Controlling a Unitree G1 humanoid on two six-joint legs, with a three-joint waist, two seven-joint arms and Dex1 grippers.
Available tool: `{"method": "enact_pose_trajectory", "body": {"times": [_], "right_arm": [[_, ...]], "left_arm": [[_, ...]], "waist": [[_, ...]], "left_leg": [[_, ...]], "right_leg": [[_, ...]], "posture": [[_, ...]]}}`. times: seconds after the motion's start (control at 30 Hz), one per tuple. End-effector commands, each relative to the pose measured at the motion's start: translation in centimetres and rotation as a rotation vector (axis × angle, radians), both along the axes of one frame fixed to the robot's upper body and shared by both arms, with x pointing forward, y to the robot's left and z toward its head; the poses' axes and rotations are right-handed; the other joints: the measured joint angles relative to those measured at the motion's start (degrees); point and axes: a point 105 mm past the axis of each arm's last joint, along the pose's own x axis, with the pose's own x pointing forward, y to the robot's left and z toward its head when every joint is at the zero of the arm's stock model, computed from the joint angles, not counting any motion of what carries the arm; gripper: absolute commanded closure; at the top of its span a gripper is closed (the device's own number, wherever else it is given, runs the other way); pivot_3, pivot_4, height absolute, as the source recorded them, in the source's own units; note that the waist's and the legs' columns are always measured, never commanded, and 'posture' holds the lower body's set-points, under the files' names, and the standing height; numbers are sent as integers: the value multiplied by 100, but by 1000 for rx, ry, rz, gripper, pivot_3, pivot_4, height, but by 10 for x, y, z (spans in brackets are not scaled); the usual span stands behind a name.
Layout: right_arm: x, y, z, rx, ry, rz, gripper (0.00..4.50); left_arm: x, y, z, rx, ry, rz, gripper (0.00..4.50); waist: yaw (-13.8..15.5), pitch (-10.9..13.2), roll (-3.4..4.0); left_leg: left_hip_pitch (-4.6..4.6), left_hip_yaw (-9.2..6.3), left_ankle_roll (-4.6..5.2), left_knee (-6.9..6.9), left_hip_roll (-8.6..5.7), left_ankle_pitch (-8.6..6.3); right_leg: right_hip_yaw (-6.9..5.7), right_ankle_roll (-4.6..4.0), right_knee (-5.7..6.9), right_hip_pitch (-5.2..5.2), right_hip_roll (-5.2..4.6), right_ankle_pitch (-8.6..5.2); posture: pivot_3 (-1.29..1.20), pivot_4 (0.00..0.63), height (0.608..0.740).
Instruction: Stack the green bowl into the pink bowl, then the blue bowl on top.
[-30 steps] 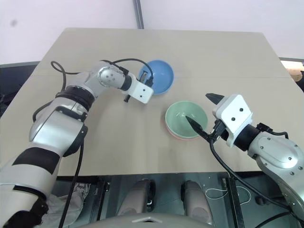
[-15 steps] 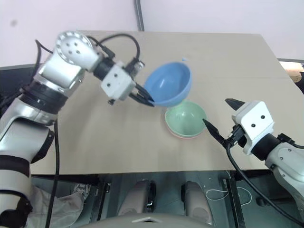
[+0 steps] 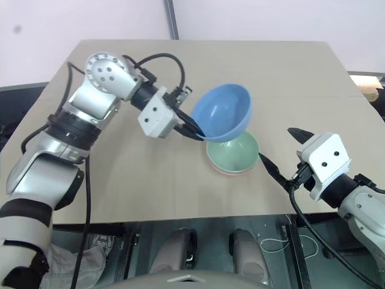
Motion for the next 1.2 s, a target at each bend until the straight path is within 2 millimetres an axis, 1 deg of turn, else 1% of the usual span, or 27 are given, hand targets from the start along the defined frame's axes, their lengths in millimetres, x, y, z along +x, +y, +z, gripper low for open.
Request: {"method": "enact_pose_trajectory", "body": {"times": [0.03, 0.07, 0.17, 0.23, 0.3, 0.33, 0.37, 0.4, 0.53, 0.6, 0.63, 0.7, 0.73, 0.77, 0.8, 0.83, 0.87, 0.9, 0.93, 0.97, 1.0, 1.03, 1.07, 1.1, 1.13, 1.2], "right_arm": [[2, -1, 10, -20, -50, 4, 0], [3, 0, 11, -20, -52, 5, 0], [3, 3, 14, -20, -61, 11, 0], [2, 5, 15, -24, -62, 13, 0], [1, 6, 15, -23, -62, 11, 0], [1, 6, 15, -22, -62, 9, 0], [1, 7, 15, -22, -61, 8, 0], [1, 7, 15, -21, -60, 7, 0], [1, 11, 13, -16, -53, 23, 0], [1, 12, 12, -16, -49, 27, 0], [1, 12, 12, -16, -48, 26, 0], [1, 18, 5, 6, 13, 94, 0], [0, 20, 3, 19, 41, 125, 0], [-1, 21, 0, 33, 66, 150, 0], [-2, 20, -2, 32, 88, 170, 0], [-3, 18, -3, 21, 96, 177, 0], [0, 15, -1, 4, 80, 167, 0], [3, 10, 1, 4, 59, 147, 0], [4, 6, 1, 13, 64, 142, 0], [3, 4, 0, 19, 78, 148, 0], [2, 0, -2, 20, 99, 158, 0], [0, -8, -4, 19, 115, 155, 0], [-4, -21, -9, 15, 152, 138, 0], [-8, -32, -13, 1, 182, 125, 0], [-13, -43, -16, -3, 208, 113, 0], [-21, -57, -17, -13, 233, 100, 0]], "left_arm": [[-2, -14, 7, -43, -59, -48, 4444], [-2, -18, 6, -49, -65, -56, 4444], [0, -22, 0, -26, -75, -73, 3501], [-1, -26, 0, -35, -77, -89, 2695], [0, -29, 1, -42, -85, -96, 1720], [0, -29, 1, -40, -89, -97, 1116], [3, -29, 1, -46, -90, -81, 981], [6, -29, 3, -57, -80, -55, 981], [20, -21, 28, -214, 10, 132, 981], [26, -14, 32, -277, 39, 207, 981], [29, -8, 33, -303, 60, 254, 981], [39, 25, 20, -360, 134, 449, 981], [31, 36, 13, -430, 256, 466, 981], [26, 44, 7, -465, 326, 490, 981], [22, 55, -4, -455, 415, 547, 981], [17, 63, -15, -443, 469, 593, 981], [13, 71, -25, -435, 507, 641, 981], [15, 77, -28, -519, 538, 710, 981], [14, 79, -25, -623, 567, 724, 981], [11, 85, -31, -630, 579, 755, 981], [3, 90, -39, -590, 599, 774, 981], [-2, 95, -45, -576, 579, 792, 981], [-12, 103, -51, -560, 633, 816, 981], [-21, 108, -51, -572, 669, 820, 981], [-26, 115, -52, -593, 682, 856, 981], [-32, 124, -54, -606, 673, 908, 981]], "waist": [[46, 0, -1], [56, 0, -1], [65, 0, -1], [62, 0, 0], [66, 0, 0], [67, 0, 0], [60, 0, 0], [59, 0, 0], [49, 0, -1], [35, 0, -1], [21, 0, 0], [-55, -4, 7], [-90, -5, 9], [-120, -7, 12], [-157, -7, 12], [-157, -5, 9], [-143, -2, 5], [-137, -2, 5], [-101, -2, 5], [-48, -2, 3], [-22, -2, 0], [-2, -2, 0], [4, -3, 1], [13, -4, 1], [21, -4, 1], [32, -4, 2]], "left_leg": [[-1, 1, 0, 2, 0, 0], [-6, 1, 0, 9, -4, 0], [-9, 6, 1, 9, -7, 0], [-9, 6, 1, 5, -6, 0], [-12, 0, 1, 1, -5, 0], [-12, -1, 1, -1, -5, -1], [-12, -2, 1, -2, -5, -1], [-11, 0, 1, -3, -5, -1], [-11, -1, 1, -2, -4, 0], [-9, -2, 1, -2, -3, 0], [-9, -4, 1, -2, -3, 0], [-8, -8, 1, -3, -1, -1], [0, -16, 1, -13, 3, -1], [11, -11, 1, -20, 4, -1], [15, -7, 1, -25, 3, -1], [13, -12, 1, -26, 22, -1], [7, -19, 0, -25, 23, -1], [-3, -26, 0, -19, 20, -1], [-3, -28, 1, -18, 19, 0], [-2, -29, 1, -17, 16, 0], [-2, -32, 1, -11, 11, 0], [-3, -33, 1, -10, 9, 0], [-1, -32, 1, -10, 5, 0], [1, -28, 2, -12, 4, 0], [6, -28, 2, -18, 3, -1], [5, -27, 3, -21, 3, -2]], "right_leg": [[1, -1, -1, 0, -1, -1], [4, -1, -7, 4, -2, -1], [13, -2, -19, 4, -2, 0], [13, 3, -22, 4, -1, 4], [8, 9, -23, 2, 2, 7], [7, 9, -23, 2, 2, 8], [7, 9, -24, 2, 2, 7], [8, 9, -25, 2, 3, 8], [7, 11, -24, 2, 2, 8], [7, 12, -23, 3, 3, 7], [6, 12, -23, 3, 2, 7], [6, 12, -23, 3, 2, 7], [20, 12, -24, 2, 2, 8], [31, 12, -21, 3, 2, 9], [34, 12, -22, 3, 3, 9], [30, 10, -20, 3, 1, 9], [21, 10, -21, 2, 1, 9], [13, 11, -22, -1, 0, 9], [11, 11, -22, -1, -1, 9], [9, 12, -26, 2, -8, 9], [3, 12, -23, 5, -21, 9], [1, 12, -27, 7, -22, 9], [1, 12, -27, 10, -27, 9], [3, 10, -29, 11, -31, 8], [1, 10, -33, 19, -35, 8], [0, 10, -38, 18, -41, 8]], "posture": [[0, 150, 740], [0, 150, 740], [0, 150, 740], [0, 150, 740], [0, 150, 740], [0, 150, 740], [0, 150, 740], [0, 150, 740], [0, 150, 740], [0, 150, 740], [0, 150, 740], [0, 150, 740], [0, 150, 740], [0, 150, 740], [0, 150, 740], [0, 150, 740], [0, 150, 740], [0, 150, 740], [0, 150, 740], [0, 150, 740], [0, 150, 740], [0, 150, 740], [0, 150, 740], [0, 150, 740], [0, 150, 740], [0, 150, 740]]}}
